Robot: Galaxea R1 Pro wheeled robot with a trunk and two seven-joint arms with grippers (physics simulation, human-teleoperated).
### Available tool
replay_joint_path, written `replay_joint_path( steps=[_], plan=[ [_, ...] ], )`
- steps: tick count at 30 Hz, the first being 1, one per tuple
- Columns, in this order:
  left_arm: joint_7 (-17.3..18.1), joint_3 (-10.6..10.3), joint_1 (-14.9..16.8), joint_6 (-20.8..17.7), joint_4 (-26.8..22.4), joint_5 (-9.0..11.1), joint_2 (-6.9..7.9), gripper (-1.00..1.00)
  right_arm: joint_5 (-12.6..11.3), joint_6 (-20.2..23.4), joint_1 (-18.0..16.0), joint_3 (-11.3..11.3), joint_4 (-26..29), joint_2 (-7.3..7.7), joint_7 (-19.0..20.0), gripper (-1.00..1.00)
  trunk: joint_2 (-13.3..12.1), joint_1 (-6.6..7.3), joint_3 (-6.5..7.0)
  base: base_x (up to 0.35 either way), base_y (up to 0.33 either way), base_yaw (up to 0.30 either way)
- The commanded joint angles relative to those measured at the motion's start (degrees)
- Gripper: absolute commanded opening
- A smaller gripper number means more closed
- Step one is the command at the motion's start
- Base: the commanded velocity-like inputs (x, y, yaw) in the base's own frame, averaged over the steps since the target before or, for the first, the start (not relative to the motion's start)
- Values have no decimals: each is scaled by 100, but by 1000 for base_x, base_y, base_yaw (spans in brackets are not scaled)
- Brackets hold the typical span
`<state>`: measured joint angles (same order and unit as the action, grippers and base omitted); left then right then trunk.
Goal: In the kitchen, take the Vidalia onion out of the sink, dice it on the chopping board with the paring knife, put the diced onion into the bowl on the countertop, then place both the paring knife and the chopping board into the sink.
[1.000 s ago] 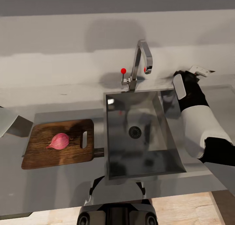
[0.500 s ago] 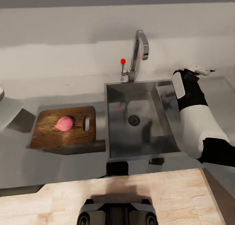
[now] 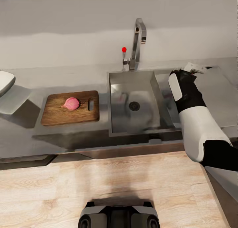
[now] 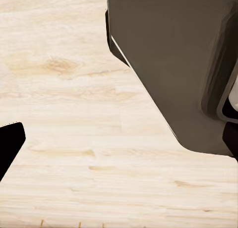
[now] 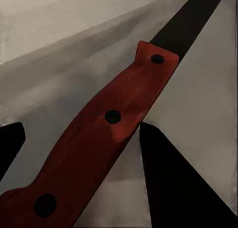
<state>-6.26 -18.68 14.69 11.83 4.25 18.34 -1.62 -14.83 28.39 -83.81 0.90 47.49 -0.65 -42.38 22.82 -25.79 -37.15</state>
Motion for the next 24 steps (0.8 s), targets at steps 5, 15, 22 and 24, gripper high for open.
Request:
replay_joint_path(
  steps=[5,15,22,24],
  plan=[
    [-7,-48,8,39,23,38,-5,100,-37,248,-4,-234,5,-10,-43,-100,9,0,-7,-339,0,0],
    [-7,-48,7,39,23,38,3,100,-37,405,-4,-758,9,-203,-42,-100,9,0,-7,-339,0,0],
    [-7,-48,7,39,23,38,8,100,-37,780,-4,-1073,371,-334,-34,-100,9,0,-7,-339,0,0],
    [37,-48,-2,74,-20,38,74,100,-80,731,61,-1002,304,-400,-62,-100,9,0,-7,0,0,0]
  ],
)
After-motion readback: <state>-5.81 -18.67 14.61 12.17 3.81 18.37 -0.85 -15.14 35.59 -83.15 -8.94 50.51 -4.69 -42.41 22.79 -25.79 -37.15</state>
